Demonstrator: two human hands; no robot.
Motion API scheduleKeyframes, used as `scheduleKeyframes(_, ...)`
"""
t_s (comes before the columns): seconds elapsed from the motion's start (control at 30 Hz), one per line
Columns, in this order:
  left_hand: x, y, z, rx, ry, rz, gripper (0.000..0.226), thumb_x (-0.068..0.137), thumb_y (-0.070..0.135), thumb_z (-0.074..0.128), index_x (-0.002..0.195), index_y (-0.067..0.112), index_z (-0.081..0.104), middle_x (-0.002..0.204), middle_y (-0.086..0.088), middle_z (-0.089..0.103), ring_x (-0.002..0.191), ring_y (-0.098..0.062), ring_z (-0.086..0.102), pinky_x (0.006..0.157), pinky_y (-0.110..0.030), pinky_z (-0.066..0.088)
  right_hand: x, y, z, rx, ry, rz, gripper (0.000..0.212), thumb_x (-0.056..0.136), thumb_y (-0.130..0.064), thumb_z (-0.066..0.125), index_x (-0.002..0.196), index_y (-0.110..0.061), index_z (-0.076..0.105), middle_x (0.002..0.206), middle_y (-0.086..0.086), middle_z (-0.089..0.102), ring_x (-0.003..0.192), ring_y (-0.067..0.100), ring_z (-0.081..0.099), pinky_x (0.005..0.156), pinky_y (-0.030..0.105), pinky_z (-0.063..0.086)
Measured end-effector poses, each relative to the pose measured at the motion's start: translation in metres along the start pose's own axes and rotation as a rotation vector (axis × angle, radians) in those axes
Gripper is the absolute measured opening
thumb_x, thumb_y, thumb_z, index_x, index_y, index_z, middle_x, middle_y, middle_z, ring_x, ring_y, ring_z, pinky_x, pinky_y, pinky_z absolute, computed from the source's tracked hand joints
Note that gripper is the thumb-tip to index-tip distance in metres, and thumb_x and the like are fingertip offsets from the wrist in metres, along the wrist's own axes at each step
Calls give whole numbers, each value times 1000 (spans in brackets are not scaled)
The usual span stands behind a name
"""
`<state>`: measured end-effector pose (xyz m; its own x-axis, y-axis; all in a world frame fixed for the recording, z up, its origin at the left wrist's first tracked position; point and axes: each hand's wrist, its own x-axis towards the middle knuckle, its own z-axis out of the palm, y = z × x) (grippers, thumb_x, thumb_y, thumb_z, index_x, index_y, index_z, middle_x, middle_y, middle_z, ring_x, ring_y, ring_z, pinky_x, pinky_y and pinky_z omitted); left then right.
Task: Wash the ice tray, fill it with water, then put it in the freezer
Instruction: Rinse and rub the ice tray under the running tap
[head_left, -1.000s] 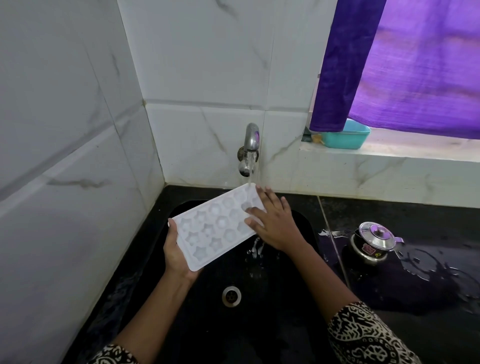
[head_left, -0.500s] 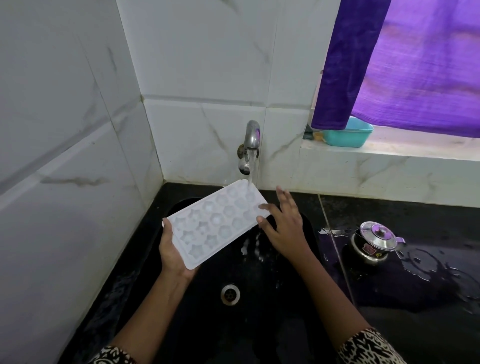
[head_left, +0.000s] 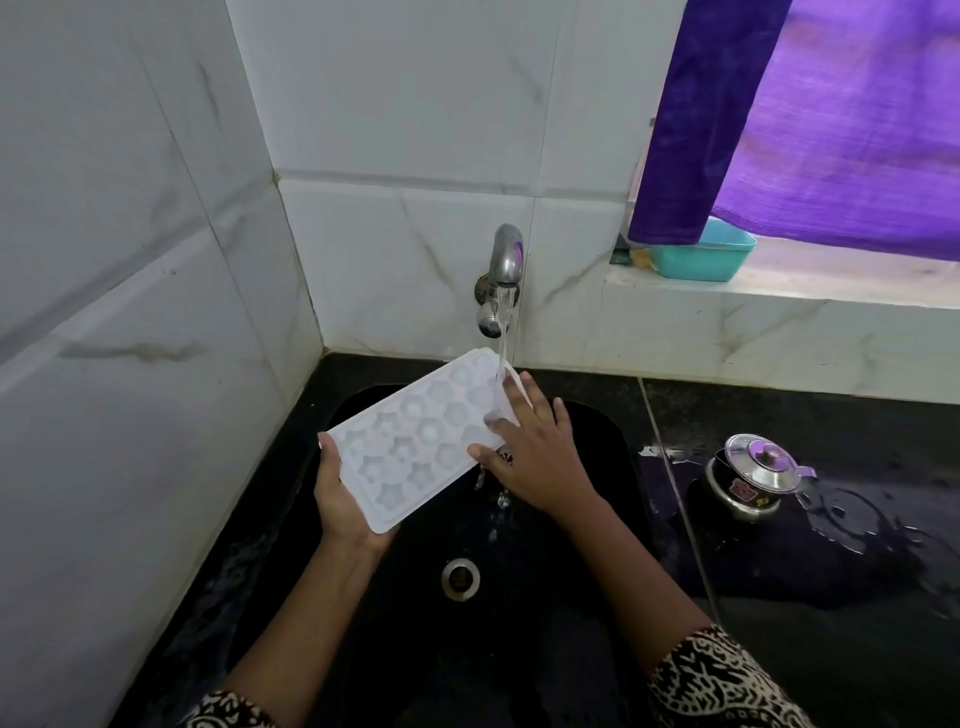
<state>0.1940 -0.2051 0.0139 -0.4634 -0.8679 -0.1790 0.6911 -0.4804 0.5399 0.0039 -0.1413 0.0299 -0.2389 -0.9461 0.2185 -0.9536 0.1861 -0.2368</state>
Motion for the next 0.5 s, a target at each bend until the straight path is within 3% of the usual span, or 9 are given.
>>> scheduleKeyframes(0.13,0,-5,-2,29,10,-7,74,91,68,31,134,12,54,134,-18,57,119,-38,57,84,-48,55,2,3,3,15,146,64,63,85,-66,20,97,-27,67,158,3,15,147,21,3,113,56,8)
scheduleKeyframes(0.27,4,0,1,9,28,5,72,91,67,31,126,12,62,130,-18,60,116,-38,60,82,-47,56,-3,-6,15,37,73,51,72,82,-72,17,124,-27,56,160,-4,-3,145,13,-13,114,52,0)
scheduleKeyframes(0.4,0,-2,-5,54,9,-9,71,92,67,28,129,13,58,131,-17,60,115,-37,60,81,-47,56,-2,12,11,103,106,61,62,87,-65,18,99,-30,67,159,-4,1,145,14,-8,115,53,5)
scheduleKeyframes(0.5,-3,-9,-1,16,23,-22,76,92,68,27,136,10,49,132,-19,58,119,-39,57,92,-52,51,-3,-3,21,71,190,65,59,89,-65,24,109,-27,63,159,-1,7,146,15,-3,114,51,5)
